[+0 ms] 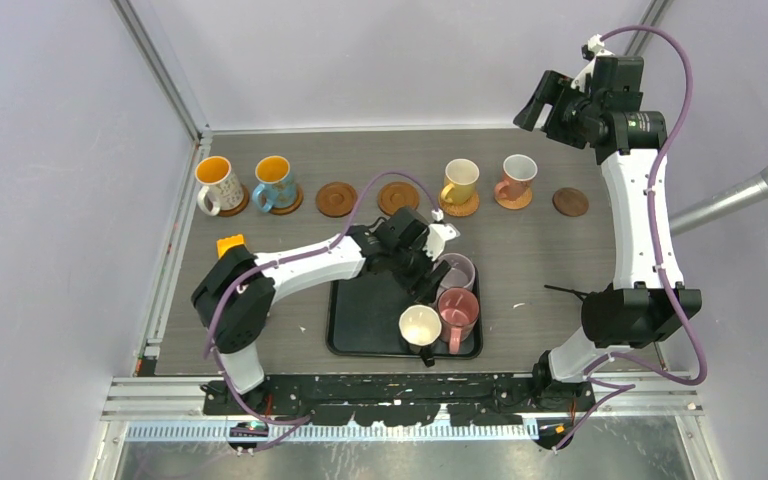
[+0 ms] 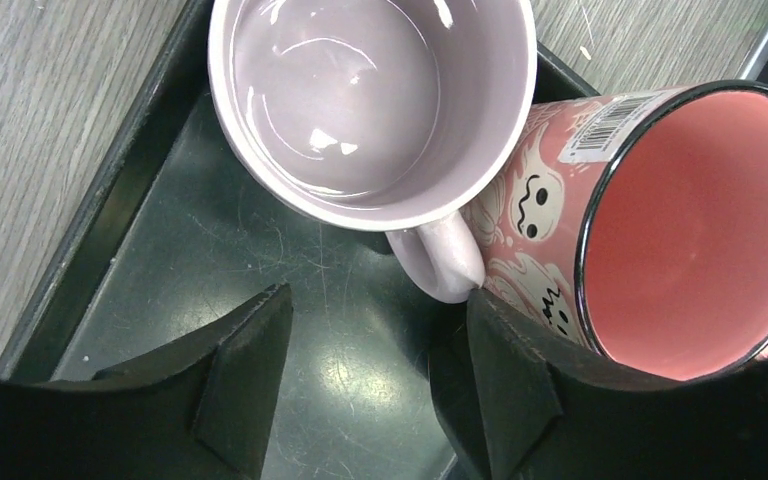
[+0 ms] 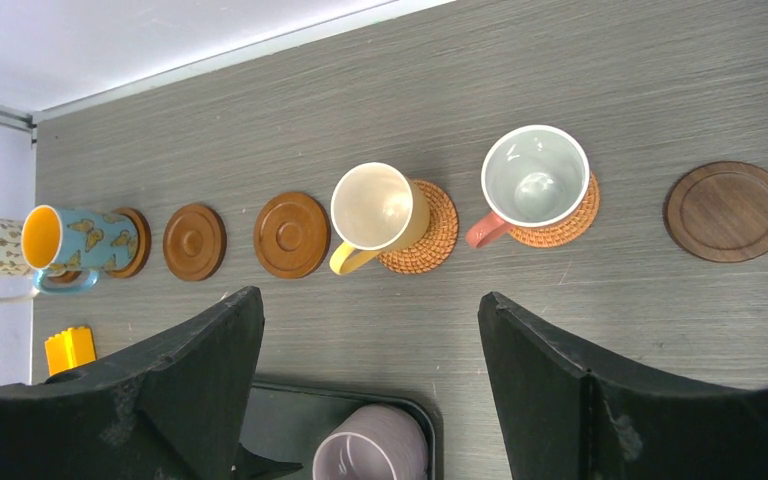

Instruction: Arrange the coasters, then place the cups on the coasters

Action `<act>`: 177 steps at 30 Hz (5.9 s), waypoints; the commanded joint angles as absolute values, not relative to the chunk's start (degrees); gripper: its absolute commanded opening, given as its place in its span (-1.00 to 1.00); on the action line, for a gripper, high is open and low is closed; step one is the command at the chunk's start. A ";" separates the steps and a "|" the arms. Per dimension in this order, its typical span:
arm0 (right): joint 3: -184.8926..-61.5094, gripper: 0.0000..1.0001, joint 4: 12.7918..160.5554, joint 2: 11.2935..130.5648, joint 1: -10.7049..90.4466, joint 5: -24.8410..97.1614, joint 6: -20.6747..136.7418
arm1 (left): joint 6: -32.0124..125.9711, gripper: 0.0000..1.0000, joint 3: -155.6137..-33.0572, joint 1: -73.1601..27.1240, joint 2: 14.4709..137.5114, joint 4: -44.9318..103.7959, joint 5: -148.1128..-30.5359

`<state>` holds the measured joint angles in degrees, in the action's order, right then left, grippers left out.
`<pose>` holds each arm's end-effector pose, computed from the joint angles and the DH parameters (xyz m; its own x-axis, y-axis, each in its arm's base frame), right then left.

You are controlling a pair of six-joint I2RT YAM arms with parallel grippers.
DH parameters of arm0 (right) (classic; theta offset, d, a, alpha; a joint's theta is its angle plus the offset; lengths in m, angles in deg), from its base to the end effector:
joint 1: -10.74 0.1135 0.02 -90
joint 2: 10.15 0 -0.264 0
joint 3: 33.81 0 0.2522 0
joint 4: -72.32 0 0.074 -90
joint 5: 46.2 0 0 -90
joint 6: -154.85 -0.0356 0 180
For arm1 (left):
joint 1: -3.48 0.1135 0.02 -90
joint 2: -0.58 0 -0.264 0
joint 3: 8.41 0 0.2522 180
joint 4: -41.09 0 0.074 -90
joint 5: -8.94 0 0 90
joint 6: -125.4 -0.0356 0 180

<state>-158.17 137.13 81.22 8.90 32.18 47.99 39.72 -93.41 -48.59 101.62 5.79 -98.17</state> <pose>0.3304 -0.0034 0.4573 -0.5448 0.3017 -0.7824 0.0192 0.9373 0.3481 0.2256 -0.3065 0.2186 -0.5439 0.5808 -0.6056 0.8282 0.4877 -0.2761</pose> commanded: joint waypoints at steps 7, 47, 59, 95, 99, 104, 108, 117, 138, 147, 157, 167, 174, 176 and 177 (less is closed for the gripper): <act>-157.88 0.66 136.00 78.45 9.11 32.55 48.39 | 31.85 0.09 -89.00 -43.98 95.63 6.93 -89.42; -159.67 0.64 136.10 80.93 9.16 32.81 48.24 | 31.79 -0.59 -95.15 -47.67 105.79 11.53 -94.93; -159.10 0.63 136.23 80.66 9.16 32.46 48.46 | 30.04 -1.00 -85.50 -45.90 93.91 17.26 -94.31; -159.90 0.62 135.89 81.91 9.95 31.94 49.25 | 23.60 -1.00 -87.33 -16.25 88.74 34.26 -86.55; -160.11 0.62 135.80 82.23 10.04 32.05 49.38 | 21.81 -1.00 -88.49 -13.44 93.04 36.77 -88.75; -160.17 0.62 135.69 82.28 9.99 32.44 49.46 | 20.09 -1.00 -89.58 -11.41 96.35 37.21 -91.21; -160.20 0.62 135.69 82.38 9.99 32.80 49.69 | 19.04 -1.00 -88.91 -11.24 97.48 37.52 -92.19; -160.16 0.62 135.83 82.41 10.01 33.06 49.91 | 17.71 -1.00 -88.50 -10.92 100.25 38.77 -91.02; -159.74 0.62 136.02 82.25 10.03 33.34 50.28 | 18.36 -1.00 -87.79 -9.00 102.66 37.76 -91.37; -159.89 0.62 136.04 82.52 10.04 33.34 50.17 | 17.70 -0.36 -87.15 -9.00 102.51 35.03 -92.46; -160.17 0.62 136.08 82.79 9.99 33.07 49.92 | 18.42 -0.11 -88.32 -9.00 101.66 30.90 -93.73; -159.17 0.62 136.26 82.33 10.02 32.55 50.55 | 18.52 0.37 -91.86 -9.15 92.63 16.38 -96.01; -156.21 0.64 138.77 80.80 10.04 25.52 58.55 | 16.06 0.56 -96.28 -13.08 87.48 0.40 -106.69; -154.20 0.64 139.38 79.54 10.04 22.48 61.50 | 13.71 0.57 -96.03 -16.15 86.31 -3.71 -108.75; -152.95 0.64 139.90 78.60 10.08 21.29 62.97 | 12.51 0.57 -95.73 -17.87 85.55 -5.58 -109.48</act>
